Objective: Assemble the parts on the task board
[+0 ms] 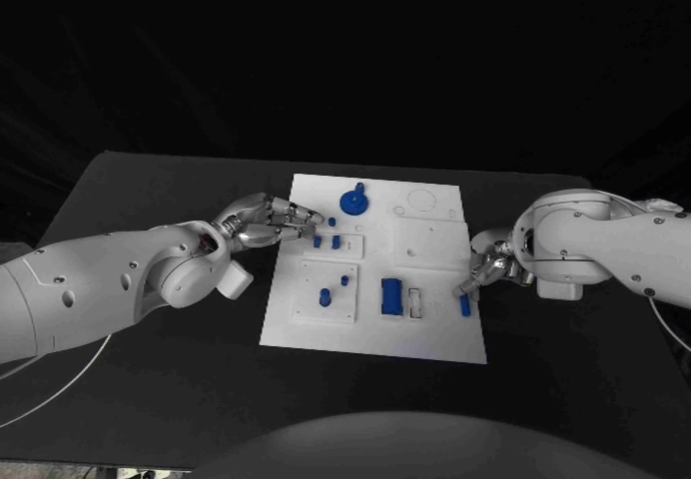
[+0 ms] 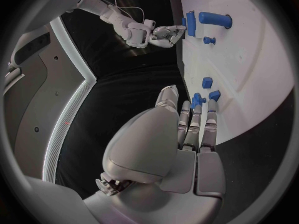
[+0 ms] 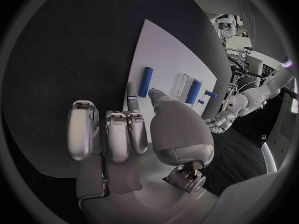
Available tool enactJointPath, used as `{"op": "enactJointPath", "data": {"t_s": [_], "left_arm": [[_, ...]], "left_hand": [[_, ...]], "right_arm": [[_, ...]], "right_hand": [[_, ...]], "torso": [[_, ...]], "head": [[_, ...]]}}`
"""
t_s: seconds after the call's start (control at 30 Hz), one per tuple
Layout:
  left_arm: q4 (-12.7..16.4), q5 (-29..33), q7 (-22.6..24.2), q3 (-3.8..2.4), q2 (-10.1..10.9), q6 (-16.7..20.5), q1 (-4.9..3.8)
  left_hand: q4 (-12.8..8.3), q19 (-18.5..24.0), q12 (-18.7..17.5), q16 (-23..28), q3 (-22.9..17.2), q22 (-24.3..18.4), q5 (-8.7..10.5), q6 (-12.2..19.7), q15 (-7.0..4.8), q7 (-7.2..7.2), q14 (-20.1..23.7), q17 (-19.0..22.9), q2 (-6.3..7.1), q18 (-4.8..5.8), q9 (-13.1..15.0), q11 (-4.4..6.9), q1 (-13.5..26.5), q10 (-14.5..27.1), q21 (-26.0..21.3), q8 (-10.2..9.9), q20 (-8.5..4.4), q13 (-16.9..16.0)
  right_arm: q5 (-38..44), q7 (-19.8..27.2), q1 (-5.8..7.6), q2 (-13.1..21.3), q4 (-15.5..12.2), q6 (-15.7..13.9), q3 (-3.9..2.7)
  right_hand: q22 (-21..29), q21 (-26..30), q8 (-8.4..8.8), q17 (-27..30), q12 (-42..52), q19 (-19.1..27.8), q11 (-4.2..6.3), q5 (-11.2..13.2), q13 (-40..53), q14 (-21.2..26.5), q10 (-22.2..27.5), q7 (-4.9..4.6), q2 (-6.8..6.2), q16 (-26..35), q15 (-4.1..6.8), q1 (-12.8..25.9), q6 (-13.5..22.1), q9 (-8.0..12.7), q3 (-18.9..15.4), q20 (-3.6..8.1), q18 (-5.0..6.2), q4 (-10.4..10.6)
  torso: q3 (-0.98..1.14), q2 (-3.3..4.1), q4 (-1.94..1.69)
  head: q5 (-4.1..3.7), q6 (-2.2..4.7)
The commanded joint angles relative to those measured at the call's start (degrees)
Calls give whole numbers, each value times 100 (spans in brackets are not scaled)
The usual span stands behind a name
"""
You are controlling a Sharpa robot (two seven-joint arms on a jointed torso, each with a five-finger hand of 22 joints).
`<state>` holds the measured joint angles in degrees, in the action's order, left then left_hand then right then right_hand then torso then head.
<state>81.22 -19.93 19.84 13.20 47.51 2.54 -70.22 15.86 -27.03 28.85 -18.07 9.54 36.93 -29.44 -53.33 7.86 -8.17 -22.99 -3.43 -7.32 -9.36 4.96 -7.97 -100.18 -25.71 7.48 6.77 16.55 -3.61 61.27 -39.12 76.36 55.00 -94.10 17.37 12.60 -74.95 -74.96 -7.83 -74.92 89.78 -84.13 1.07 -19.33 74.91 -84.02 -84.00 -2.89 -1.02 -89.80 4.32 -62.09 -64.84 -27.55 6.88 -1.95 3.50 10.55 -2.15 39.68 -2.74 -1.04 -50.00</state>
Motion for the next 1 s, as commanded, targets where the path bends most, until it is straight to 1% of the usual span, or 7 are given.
{"op": "enactJointPath", "data": {"t_s": [0.03, 0.27, 0.4, 0.53, 0.67, 0.8, 1.0], "left_arm": [[9, 13, 8, -4, -12, -104, 4], [11, 13, -18, -4, -12, -112, 4], [14, 13, -26, -4, -13, -115, 5], [12, 13, -30, -4, -16, -118, 5], [10, 13, -39, -4, -19, -126, 5], [10, 13, -50, -4, -19, -136, 6], [11, 13, -69, -4, -13, -147, 7]], "left_hand": [[-9, -58, 0, -27, -11, -5, -34, -20, -3, -9, -25, -6, 18, 99, 5, 7, -51, -27, 36, 26, 0, -5], [-6, -58, -2, -26, -10, -8, -38, -18, -1, -13, -24, -6, 22, 100, 5, 5, -51, -27, 36, 25, 0, -4], [-6, -58, -2, -26, -10, -8, -38, -18, -1, -13, -24, -6, 22, 100, 5, 5, -51, -27, 36, 25, 0, -4], [-6, -58, -2, -26, -10, -8, -38, -18, -1, -13, -24, -6, 22, 100, 5, 5, -51, -27, 36, 25, 0, -4], [-6, -58, -2, -26, -10, -8, -38, -18, -1, -13, -24, -6, 22, 100, 5, 5, -51, -27, 36, 25, 0, -4], [-2, -57, -4, -31, -8, -10, -43, -16, 2, -17, -30, -6, 26, 101, 4, 2, -49, -28, 35, 25, 0, -4], [-2, -57, -4, -31, -8, -10, -43, -16, 2, -17, -30, -6, 26, 101, 4, 2, -49, -28, 35, 25, 0, -4]], "right_arm": [[-122, 16, -49, -17, -2, -88, 19], [-97, 3, -73, -19, 12, -113, 20], [-16, -10, -91, -26, 22, -126, 21], [6, -19, -129, -32, 35, -163, 23], [-84, -23, -181, -46, 62, -264, 24], [-169, -22, -222, -58, 94, -366, 25], [-456, 6, -251, -29, 132, -565, 25]], "right_hand": [[-1031, 55, 36, -1508, 22, 26, 41, -133, 1509, -598, -600, 17, -9, -20, 54, -102, 71, -13, 28, 42, -2, -92], [-1002, 159, 48, -1497, 22, 54, 43, -455, 1509, -595, -600, 17, -18, -12, 58, -202, 126, -110, 161, 45, 16, -268], [-950, 330, 102, -1378, 22, 109, 20, -885, 1509, -562, -600, -14, -73, 74, 47, -317, 255, -166, 303, 42, 47, -458], [-885, 538, 110, -1314, 22, 178, 9, -1145, 1509, -545, -600, -28, -113, 123, 37, -387, 323, -246, 423, 31, 85, -614], [-806, 778, 78, -1239, 22, 254, 7, -1223, 1509, -526, -600, -30, -123, 180, 35, -496, 350, -365, 566, 28, 128, -807], [-764, 897, 51, -1152, 22, 282, 7, -1255, 1509, -504, -600, -30, -114, 247, 34, -494, 369, -459, 643, 26, 147, -892], [-734, 971, -30, -1109, 22, 278, 27, -1370, 1509, -495, -600, -6, -108, 282, 48, -442, 353, -630, 739, 36, 155, -994]], "torso": [[-1, 2, -1], [-5, 6, 7], [-6, 8, 12], [-5, 6, 8], [-1, 6, 7], [3, 7, 6], [-2, 7, 12]], "head": [[7, 0], [10, 0], [15, 0], [12, 0], [26, 0], [40, 0], [63, 0]]}}
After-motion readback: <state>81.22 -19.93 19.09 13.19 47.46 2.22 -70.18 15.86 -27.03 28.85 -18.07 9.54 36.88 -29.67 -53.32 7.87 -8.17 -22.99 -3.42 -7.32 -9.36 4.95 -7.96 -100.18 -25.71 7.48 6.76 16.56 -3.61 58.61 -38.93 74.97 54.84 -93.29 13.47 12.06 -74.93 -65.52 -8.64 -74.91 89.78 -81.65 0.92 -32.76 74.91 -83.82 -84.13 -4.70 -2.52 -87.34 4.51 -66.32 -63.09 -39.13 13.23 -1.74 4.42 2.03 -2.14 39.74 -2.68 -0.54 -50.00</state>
